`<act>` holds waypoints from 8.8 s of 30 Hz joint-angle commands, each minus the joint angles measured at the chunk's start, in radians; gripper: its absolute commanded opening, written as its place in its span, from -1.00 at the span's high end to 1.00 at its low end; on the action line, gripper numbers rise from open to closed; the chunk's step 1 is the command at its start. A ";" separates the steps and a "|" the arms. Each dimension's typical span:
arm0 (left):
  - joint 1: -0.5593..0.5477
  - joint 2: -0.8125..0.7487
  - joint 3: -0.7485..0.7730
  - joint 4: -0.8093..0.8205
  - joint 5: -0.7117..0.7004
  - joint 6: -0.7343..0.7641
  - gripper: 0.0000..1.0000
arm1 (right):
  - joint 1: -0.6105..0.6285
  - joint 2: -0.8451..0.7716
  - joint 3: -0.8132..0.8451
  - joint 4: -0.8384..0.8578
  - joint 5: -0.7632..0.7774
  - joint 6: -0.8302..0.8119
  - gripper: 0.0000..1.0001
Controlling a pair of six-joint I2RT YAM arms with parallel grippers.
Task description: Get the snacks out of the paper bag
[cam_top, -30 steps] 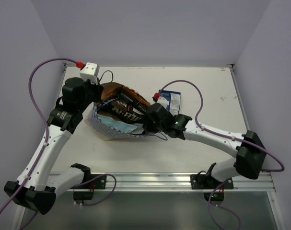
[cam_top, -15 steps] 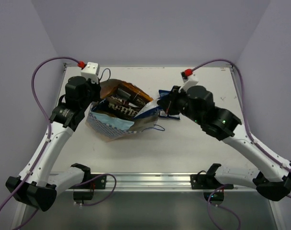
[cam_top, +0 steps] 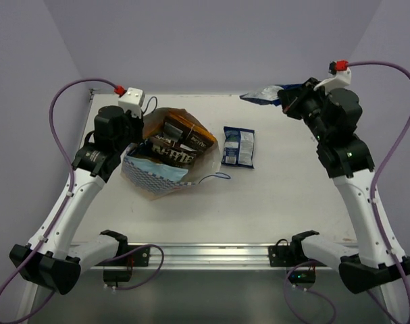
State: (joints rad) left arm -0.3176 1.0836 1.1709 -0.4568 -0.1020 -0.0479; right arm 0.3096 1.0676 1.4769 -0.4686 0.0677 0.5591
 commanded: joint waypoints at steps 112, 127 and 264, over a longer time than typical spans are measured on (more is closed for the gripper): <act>-0.011 -0.014 0.079 -0.051 -0.053 0.043 1.00 | -0.150 1.011 0.513 0.640 -0.858 0.126 1.00; -0.011 -0.033 0.075 -0.039 -0.013 0.072 1.00 | -0.288 0.953 0.531 0.030 -0.323 -0.218 -0.98; -0.011 -0.016 0.104 -0.092 0.002 0.099 1.00 | 0.549 0.580 0.301 -0.107 -0.440 -0.754 -0.74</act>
State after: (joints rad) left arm -0.3233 1.0801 1.2194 -0.6323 -0.1249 0.0456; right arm 0.8589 1.6459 1.6917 -0.5289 -0.3145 -0.1719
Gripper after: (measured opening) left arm 0.036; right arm 0.869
